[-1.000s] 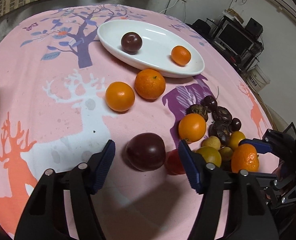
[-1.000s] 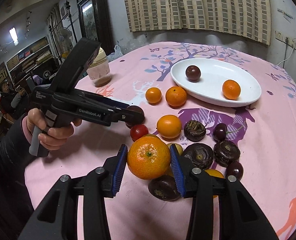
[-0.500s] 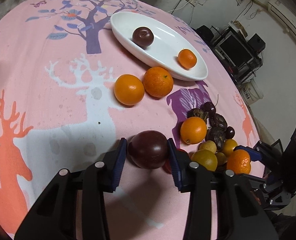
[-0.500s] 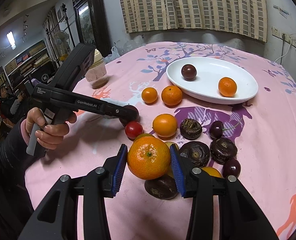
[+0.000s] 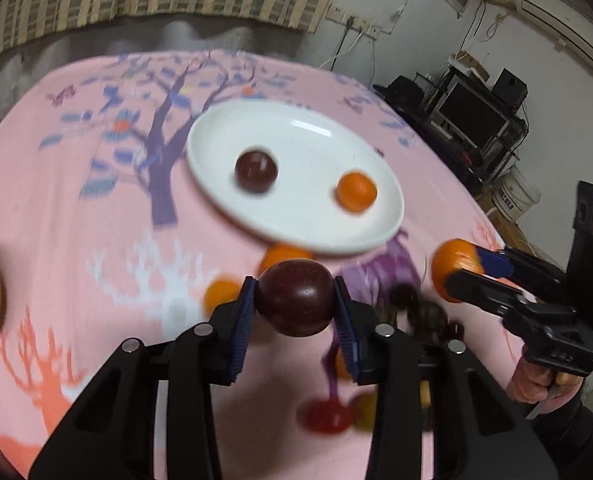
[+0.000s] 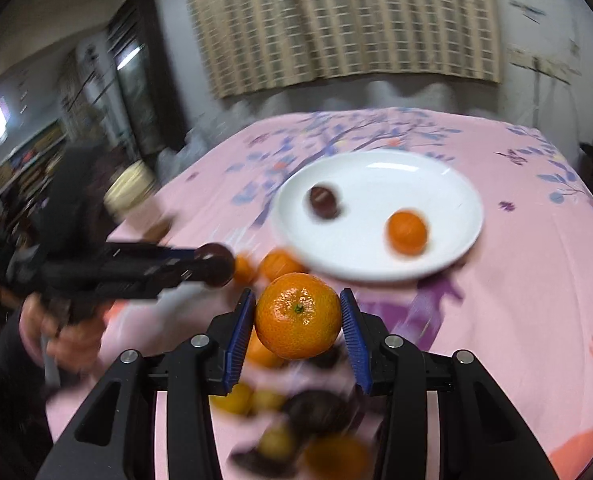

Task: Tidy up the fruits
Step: 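Carry both fruits onto the white plate and open both tools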

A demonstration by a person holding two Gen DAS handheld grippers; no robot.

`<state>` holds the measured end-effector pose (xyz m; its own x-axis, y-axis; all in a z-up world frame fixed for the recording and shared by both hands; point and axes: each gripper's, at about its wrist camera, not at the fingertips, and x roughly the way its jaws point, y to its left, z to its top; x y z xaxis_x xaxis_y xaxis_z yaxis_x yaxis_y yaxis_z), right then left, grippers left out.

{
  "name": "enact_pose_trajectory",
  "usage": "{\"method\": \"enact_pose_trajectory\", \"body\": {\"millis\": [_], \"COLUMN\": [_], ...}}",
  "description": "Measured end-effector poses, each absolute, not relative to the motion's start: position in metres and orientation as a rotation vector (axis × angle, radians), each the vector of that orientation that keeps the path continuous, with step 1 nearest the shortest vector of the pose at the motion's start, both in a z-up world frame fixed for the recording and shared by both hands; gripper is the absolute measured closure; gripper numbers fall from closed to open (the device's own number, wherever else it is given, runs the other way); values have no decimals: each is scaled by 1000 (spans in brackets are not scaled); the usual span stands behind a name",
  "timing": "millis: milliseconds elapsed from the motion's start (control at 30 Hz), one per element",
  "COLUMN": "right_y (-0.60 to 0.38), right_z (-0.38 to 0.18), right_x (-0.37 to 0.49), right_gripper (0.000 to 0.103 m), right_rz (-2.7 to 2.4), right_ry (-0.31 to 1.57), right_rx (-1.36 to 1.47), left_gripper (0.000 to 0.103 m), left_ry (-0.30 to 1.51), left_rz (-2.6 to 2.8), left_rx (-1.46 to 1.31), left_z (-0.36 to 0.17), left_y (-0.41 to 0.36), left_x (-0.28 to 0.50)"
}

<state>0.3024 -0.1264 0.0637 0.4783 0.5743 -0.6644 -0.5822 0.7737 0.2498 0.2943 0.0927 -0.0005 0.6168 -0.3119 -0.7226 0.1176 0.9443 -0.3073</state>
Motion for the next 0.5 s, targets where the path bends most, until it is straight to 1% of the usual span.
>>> {"method": "enact_pose_trajectory", "body": {"millis": [167,333,367,400,433,467,500], "right_y": [-107,-97,-96,-98,-101,-104,-107], "right_z": [42,30,29,31,35,40,45], "right_x": [360,377,378,378,375,371,368], "right_gripper": [59,58,57,48,43,40,40], "right_rz": [599,605,610,616,616,616,618], "right_ry": [862,891,893,892,876,856,843], "right_rx": [-40,-71,-77,-74,-67,-63,-65], "left_gripper": [66,65,65,63,54,47,36], "left_ry": [858,886,898,905,897,886,869], "left_rz": [-221,-182,-176,-166,-157,-146,-129], "left_rx": [-174,-141,-140,-139,-142,-143,-145], "left_z": [0,-10,-13,-14,-14,-12,-7], "left_y": [70,63,63,64,66,68,71], "left_x": [348,380,384,386,386,384,379]}}
